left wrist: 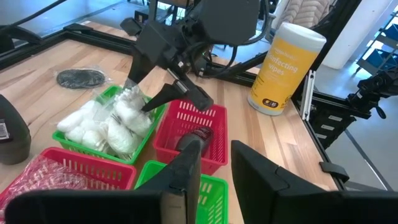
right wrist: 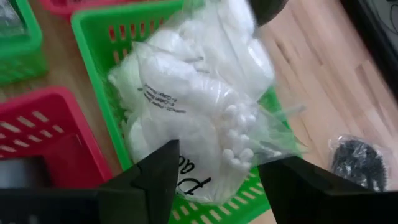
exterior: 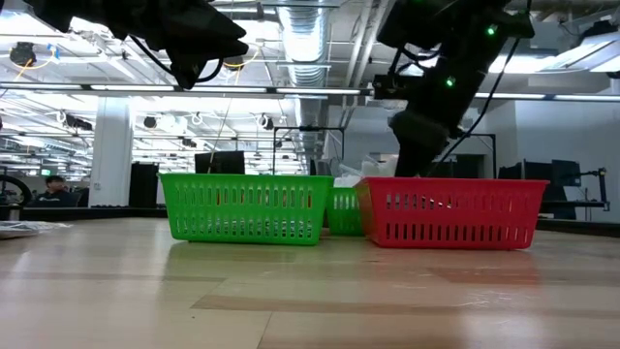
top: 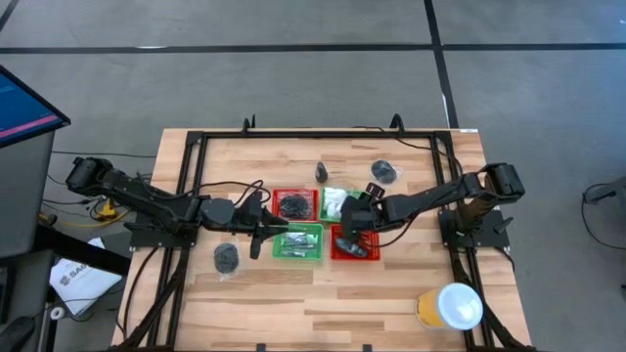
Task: Pick & Place Travel size toiletries
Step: Put the white cotton pack into the right green basket, then put the black hairbrush into the left red basket
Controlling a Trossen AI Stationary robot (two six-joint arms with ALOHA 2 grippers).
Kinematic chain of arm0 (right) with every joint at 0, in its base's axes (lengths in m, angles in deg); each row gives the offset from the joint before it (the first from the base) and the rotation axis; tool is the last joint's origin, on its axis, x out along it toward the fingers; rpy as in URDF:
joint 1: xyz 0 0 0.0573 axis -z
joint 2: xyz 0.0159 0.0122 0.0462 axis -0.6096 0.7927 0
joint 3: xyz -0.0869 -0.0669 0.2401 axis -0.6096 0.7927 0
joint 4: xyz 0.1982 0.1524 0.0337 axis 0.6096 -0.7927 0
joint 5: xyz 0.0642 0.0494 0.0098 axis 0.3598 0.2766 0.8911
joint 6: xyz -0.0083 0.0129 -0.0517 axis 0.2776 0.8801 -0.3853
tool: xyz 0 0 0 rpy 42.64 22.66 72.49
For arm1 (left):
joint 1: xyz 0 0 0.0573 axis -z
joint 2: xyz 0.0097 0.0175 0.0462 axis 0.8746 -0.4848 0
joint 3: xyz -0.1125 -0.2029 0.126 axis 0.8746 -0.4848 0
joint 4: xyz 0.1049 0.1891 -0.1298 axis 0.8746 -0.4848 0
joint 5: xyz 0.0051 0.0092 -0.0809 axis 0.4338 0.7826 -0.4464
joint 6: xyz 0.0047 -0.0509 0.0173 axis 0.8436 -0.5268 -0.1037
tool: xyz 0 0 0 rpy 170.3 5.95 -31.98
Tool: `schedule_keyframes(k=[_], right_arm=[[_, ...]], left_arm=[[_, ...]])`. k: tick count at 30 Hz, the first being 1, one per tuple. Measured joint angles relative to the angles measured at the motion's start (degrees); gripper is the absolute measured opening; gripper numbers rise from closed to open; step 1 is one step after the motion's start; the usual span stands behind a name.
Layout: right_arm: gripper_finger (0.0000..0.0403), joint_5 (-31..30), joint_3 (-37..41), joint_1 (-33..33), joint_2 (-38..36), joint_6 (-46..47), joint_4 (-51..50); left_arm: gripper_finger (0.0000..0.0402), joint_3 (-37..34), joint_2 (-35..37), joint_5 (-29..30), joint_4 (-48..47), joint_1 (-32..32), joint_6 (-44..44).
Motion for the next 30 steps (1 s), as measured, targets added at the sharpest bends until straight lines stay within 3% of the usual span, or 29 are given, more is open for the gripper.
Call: schedule_keyframes(k=[18,24,30], right_arm=[[0.0176,-2.11,-6.59,-1.91,-0.08,-3.56,-7.31],[0.0169,-6.02,-6.72,-1.85,-1.82,2.31,-12.43],[0.0163,-5.95,-6.72,-1.29,-6.52,4.42,-15.33]], left_arm=[[0.0081,0.00,0.00,0.00,-0.04,0.00,0.00],[0.0081,-0.03,0.00,-0.01,-0.07,-0.01,0.00],[0.0081,-0.60,0.02,0.00,0.13,-0.02,-0.02]])
